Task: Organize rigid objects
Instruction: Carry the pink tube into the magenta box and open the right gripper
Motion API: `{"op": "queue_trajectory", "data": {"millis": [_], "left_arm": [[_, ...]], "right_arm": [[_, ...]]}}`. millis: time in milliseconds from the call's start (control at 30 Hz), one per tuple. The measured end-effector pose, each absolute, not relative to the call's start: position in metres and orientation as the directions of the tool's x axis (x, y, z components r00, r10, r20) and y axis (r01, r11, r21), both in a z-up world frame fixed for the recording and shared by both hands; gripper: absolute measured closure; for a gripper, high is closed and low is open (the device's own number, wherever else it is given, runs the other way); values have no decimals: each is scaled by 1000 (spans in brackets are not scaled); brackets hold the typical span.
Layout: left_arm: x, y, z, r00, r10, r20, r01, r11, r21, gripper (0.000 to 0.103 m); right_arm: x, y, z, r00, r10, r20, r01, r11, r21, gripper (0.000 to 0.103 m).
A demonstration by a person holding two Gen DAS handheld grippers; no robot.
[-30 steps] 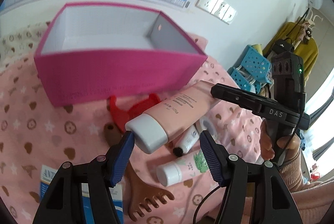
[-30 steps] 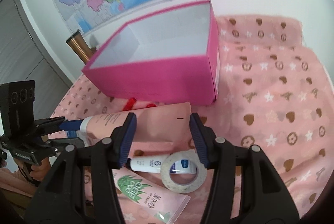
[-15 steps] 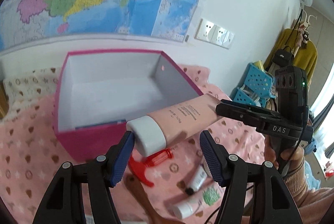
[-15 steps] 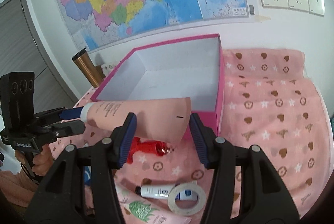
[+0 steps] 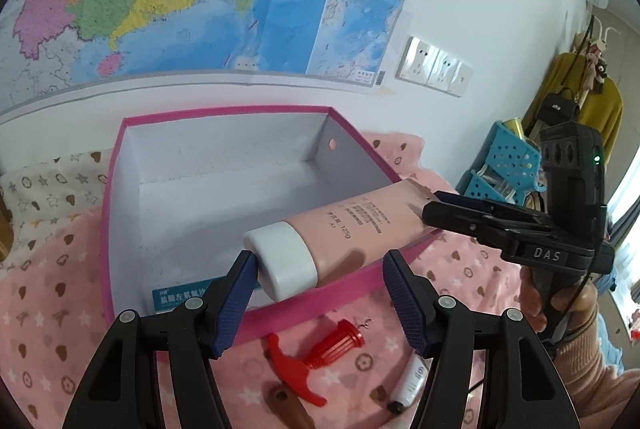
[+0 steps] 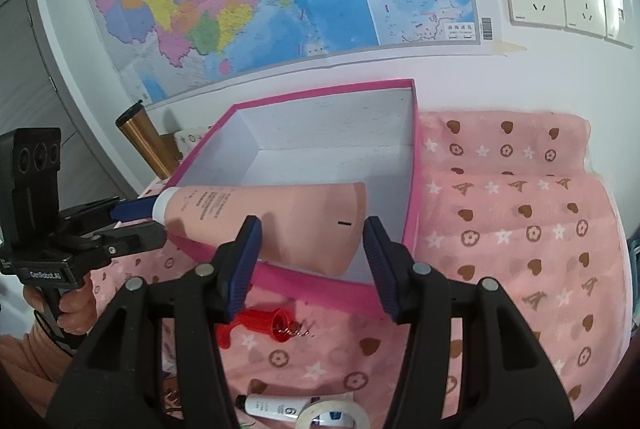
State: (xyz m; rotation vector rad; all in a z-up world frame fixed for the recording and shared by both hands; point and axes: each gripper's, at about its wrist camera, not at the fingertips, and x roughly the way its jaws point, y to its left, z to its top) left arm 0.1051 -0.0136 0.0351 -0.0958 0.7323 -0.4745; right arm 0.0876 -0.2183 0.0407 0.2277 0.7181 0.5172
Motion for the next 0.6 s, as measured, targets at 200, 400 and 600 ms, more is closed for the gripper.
{"op": "queue_trajectory", "data": {"millis": [200,400,600], "left_arm": [[125,-17,21,616,-438,-655,367,895,-254,37],[144,-23,10,592,-425,-685,355,900,-252,37],[155,-23,-2,564,-420,-711,348,902,-257,37]], "right_arm": [[102,-216,33,630,488,-604,-351,873,339,47],[114,-213,27,609,456,-650,-332,890,313,47],[117,-206,26,610,415,-675,-330,908,259,45]]}}
